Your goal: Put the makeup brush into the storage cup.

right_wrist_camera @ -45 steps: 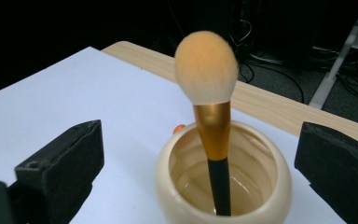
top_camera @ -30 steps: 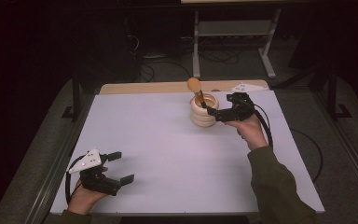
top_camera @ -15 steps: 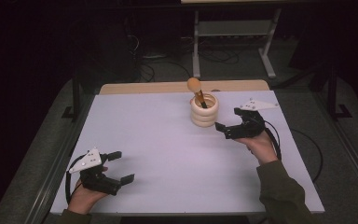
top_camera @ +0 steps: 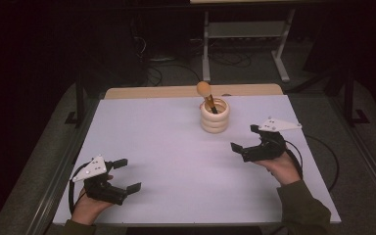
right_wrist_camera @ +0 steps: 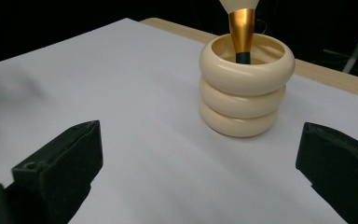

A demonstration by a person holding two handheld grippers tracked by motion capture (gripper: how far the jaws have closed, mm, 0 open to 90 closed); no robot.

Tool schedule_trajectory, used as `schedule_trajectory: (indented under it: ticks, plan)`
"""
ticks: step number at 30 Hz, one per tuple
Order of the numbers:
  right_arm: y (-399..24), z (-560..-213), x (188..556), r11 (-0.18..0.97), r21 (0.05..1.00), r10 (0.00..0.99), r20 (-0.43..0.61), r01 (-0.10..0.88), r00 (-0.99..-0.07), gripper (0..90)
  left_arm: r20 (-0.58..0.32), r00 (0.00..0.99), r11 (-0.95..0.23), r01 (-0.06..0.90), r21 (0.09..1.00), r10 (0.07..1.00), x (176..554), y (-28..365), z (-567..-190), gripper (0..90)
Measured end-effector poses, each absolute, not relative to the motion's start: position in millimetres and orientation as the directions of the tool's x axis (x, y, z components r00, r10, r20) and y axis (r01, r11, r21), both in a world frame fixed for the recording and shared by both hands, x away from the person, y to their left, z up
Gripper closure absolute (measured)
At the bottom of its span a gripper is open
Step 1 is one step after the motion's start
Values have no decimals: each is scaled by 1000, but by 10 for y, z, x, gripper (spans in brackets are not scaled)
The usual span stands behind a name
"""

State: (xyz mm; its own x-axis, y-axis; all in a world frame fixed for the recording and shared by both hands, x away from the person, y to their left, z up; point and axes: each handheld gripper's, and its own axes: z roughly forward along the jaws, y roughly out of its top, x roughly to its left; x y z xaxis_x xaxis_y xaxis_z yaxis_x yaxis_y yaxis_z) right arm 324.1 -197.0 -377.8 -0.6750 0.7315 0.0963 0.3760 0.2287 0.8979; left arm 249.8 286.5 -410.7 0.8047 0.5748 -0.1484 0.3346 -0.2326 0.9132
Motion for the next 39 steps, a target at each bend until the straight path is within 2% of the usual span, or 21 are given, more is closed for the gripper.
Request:
schedule_trajectory:
  ticks: [22, 39]
  plan:
    - [-2260, -3966, 2729, 220, 908, 734, 86, 356, -674, 0, -152, 804, -226, 334, 915, 575, 2505, 2869, -4123, 0]
    - [-2405, -4140, 2477, 230, 901, 740, 84, 368, -667, 0, -150, 798, -227, 338, 914, 583, 2485, 2908, -4134, 0]
